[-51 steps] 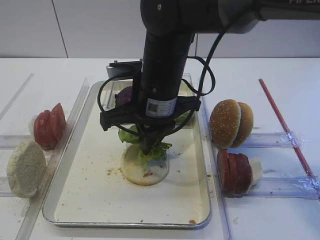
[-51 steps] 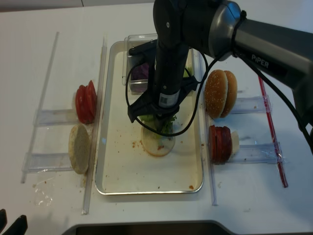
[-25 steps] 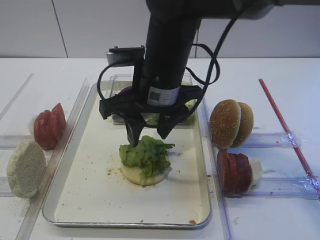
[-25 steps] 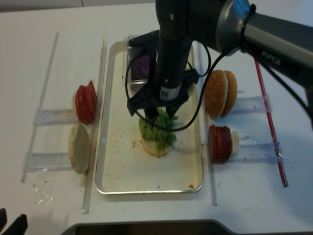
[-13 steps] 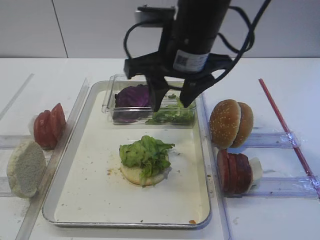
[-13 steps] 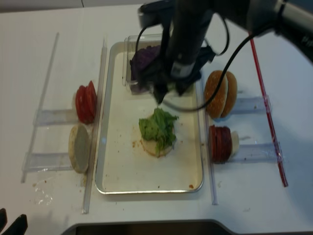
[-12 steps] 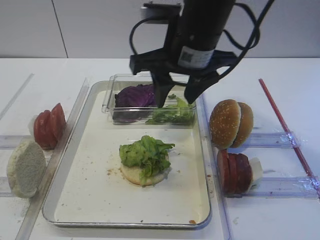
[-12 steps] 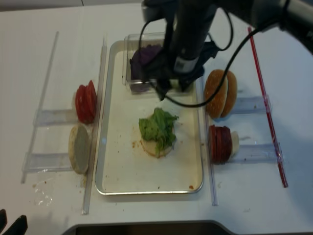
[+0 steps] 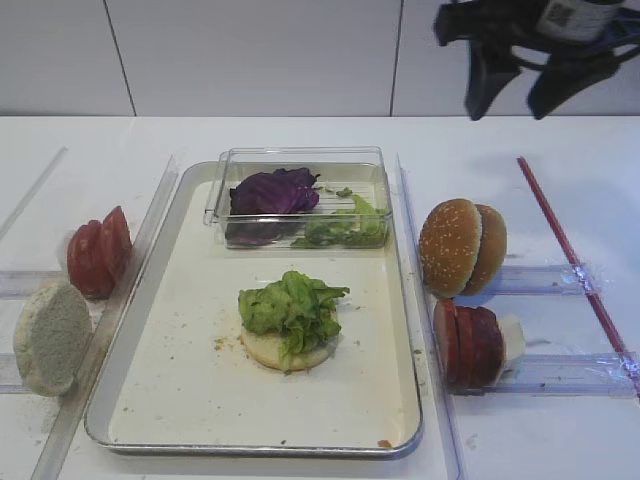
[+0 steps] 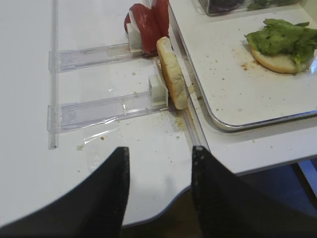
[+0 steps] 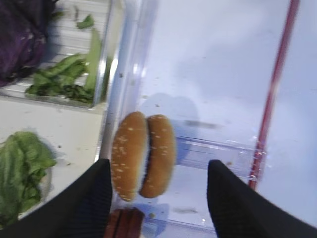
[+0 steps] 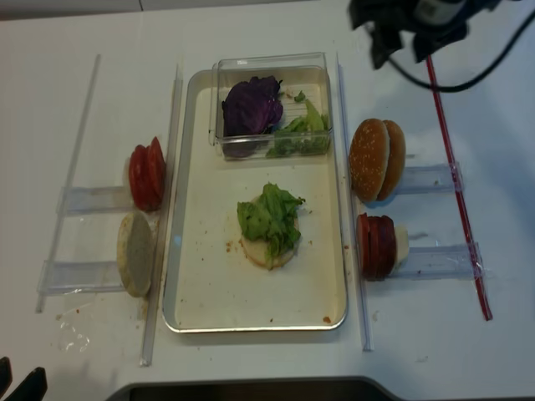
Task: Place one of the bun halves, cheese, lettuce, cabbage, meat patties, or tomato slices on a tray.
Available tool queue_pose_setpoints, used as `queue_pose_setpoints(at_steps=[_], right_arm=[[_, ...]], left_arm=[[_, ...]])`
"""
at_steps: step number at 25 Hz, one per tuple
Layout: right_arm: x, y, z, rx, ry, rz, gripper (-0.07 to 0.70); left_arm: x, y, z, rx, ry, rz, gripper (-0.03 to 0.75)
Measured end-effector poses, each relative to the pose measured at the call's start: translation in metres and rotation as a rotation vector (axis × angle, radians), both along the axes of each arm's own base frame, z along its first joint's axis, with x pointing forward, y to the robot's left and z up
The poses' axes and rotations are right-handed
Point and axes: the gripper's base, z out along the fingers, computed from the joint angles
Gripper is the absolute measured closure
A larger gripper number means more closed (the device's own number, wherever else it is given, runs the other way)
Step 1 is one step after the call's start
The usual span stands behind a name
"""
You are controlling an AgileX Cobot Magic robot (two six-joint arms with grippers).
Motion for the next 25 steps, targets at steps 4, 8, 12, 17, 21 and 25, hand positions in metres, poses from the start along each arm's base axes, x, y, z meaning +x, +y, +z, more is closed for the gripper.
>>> queue_pose_setpoints(at_steps=[4, 8, 12, 17, 21, 25], right_arm=[[-0.009, -0.047, 0.005, -0.014, -0.008, -0.105, 0.178], [-0.02, -0.082, 0.007, -0.03, -0.006, -0.203, 0.178], [-0.031, -0.093, 0.014, -0.071, -0.035, -0.195, 0.178], [-0.046, -0.095, 0.03, -0.1, -0.102, -0.115, 0.178], [-0.075, -0.096, 0.04, -0.106, -0.145, -0.088, 0.178], [-0.113, -0.097, 0.036, -0.097, -0.157, -0.088, 0.178]], left_arm=[[0.0, 0.0, 0.0, 0.0, 0.0, 0.0, 0.43], [0.0, 0.0, 0.0, 0.0, 0.0, 0.0, 0.43], [0.0, 0.0, 0.0, 0.0, 0.0, 0.0, 0.43], [0.0, 0.0, 0.0, 0.0, 0.0, 0.0, 0.431], [0.0, 0.0, 0.0, 0.0, 0.0, 0.0, 0.43], [0.0, 0.0, 0.0, 0.0, 0.0, 0.0, 0.431]])
